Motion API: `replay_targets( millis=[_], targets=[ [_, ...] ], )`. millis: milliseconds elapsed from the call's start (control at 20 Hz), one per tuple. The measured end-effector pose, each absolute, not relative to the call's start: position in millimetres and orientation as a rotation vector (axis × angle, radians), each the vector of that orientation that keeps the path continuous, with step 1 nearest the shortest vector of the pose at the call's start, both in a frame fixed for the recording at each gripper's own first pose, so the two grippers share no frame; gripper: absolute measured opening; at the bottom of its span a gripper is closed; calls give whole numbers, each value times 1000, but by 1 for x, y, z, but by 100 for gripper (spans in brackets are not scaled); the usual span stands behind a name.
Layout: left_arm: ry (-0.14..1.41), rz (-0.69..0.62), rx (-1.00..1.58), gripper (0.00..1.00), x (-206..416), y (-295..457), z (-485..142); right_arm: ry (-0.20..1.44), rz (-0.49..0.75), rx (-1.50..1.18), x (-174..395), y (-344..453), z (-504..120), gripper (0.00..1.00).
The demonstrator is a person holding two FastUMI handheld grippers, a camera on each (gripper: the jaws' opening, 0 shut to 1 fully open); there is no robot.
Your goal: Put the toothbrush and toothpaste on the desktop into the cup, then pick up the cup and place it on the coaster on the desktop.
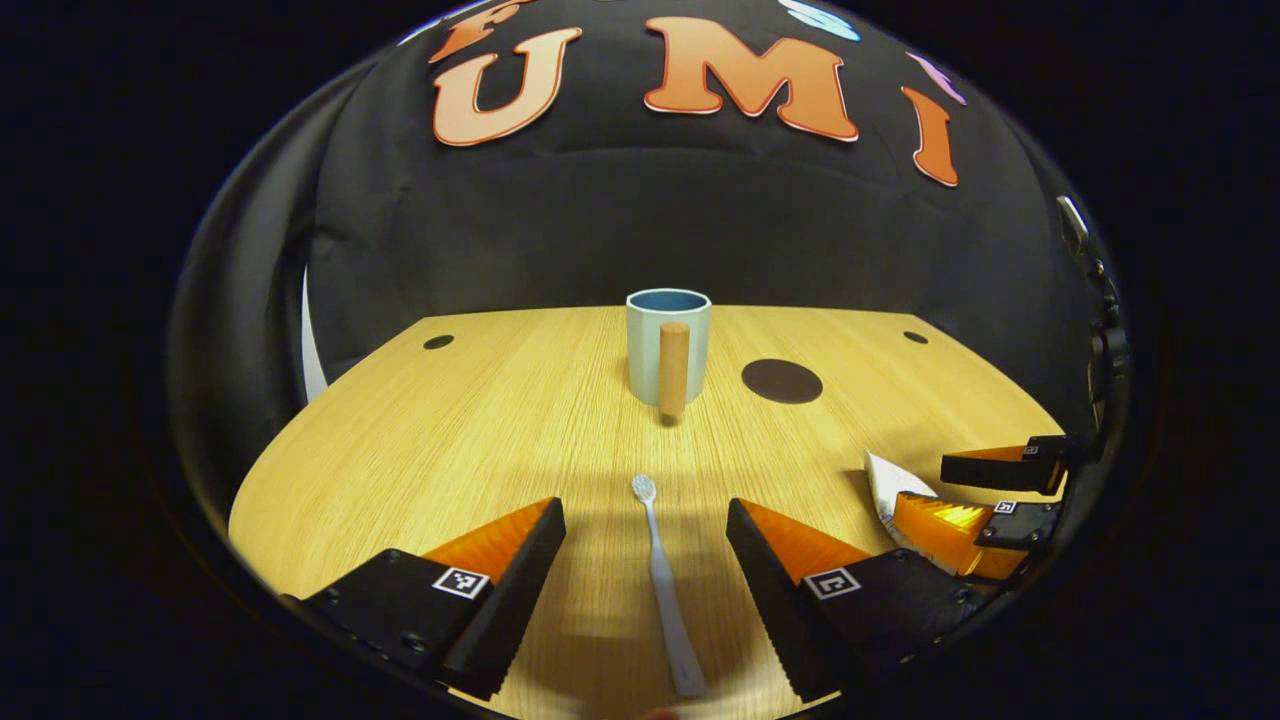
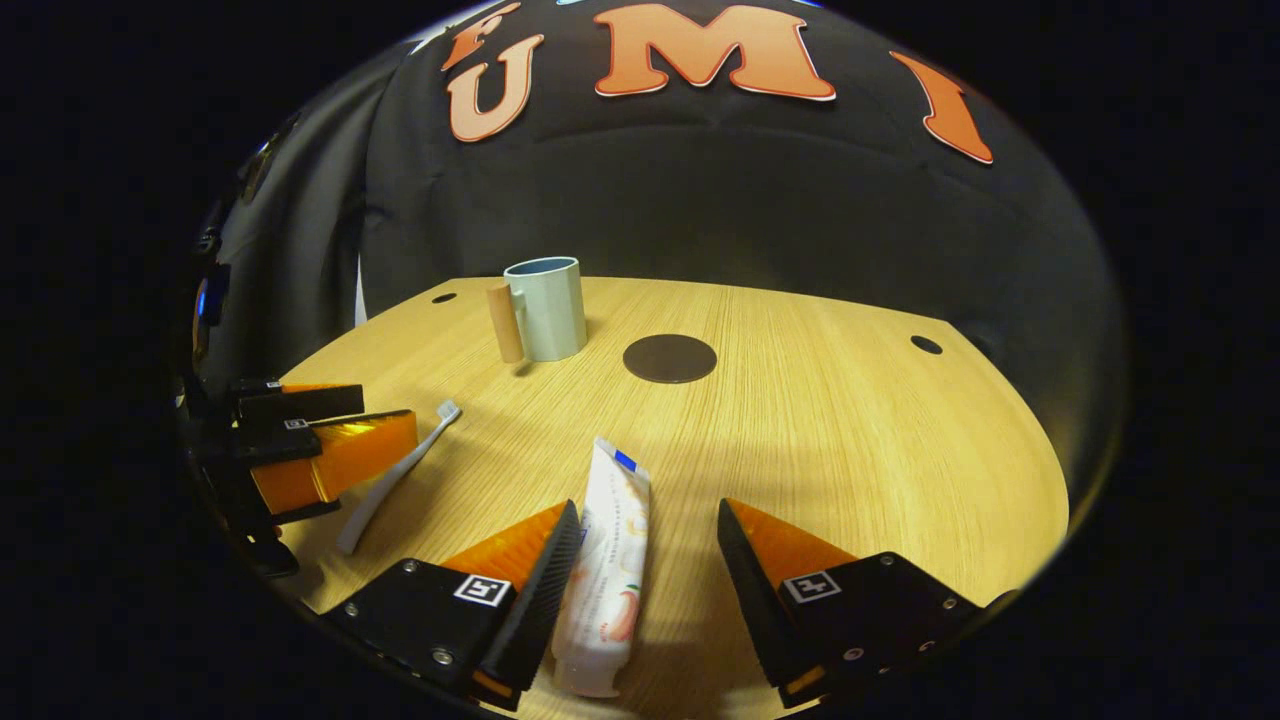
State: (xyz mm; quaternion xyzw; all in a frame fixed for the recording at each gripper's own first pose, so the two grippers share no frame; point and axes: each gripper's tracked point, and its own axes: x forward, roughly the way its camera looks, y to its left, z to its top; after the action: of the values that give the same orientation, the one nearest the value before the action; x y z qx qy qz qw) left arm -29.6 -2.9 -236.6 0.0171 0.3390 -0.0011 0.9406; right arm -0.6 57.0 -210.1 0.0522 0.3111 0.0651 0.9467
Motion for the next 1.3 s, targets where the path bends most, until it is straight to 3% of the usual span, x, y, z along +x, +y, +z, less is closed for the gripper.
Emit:
replay_targets(
  millis=[150, 350, 450, 500, 550, 750, 800, 900, 1000, 1300],
  targets=[
    [756, -4, 42, 98, -34, -8, -248, 677, 148, 113, -2, 67, -214, 77],
    [846, 3, 4, 98, -44, -13, -267, 727, 149, 103, -4, 74, -219, 50],
    [883, 14, -25, 97, -48, -20, -271, 763, 150, 137, -8, 79, -222, 43],
    [897, 30, -25, 83, -50, -21, -272, 768, 142, 148, -8, 79, -221, 30],
    [901, 49, -21, 84, -50, -16, -273, 764, 138, 152, -6, 80, -223, 20],
    [919, 117, -51, 40, -48, -12, -266, 766, 152, 167, -7, 85, -220, 14],
    [919, 119, -60, 20, -47, -12, -266, 756, 148, 174, -6, 84, -217, 11],
    [917, 107, -61, 10, -52, -7, -267, 726, 150, 180, -3, 84, -208, 10],
    [906, 85, -78, 7, -56, -3, -267, 684, 143, 176, 2, 78, -196, 10],
    [811, 36, -100, 4, -58, 11, -289, 614, 130, 168, 9, 65, -173, 10]
  ],
)
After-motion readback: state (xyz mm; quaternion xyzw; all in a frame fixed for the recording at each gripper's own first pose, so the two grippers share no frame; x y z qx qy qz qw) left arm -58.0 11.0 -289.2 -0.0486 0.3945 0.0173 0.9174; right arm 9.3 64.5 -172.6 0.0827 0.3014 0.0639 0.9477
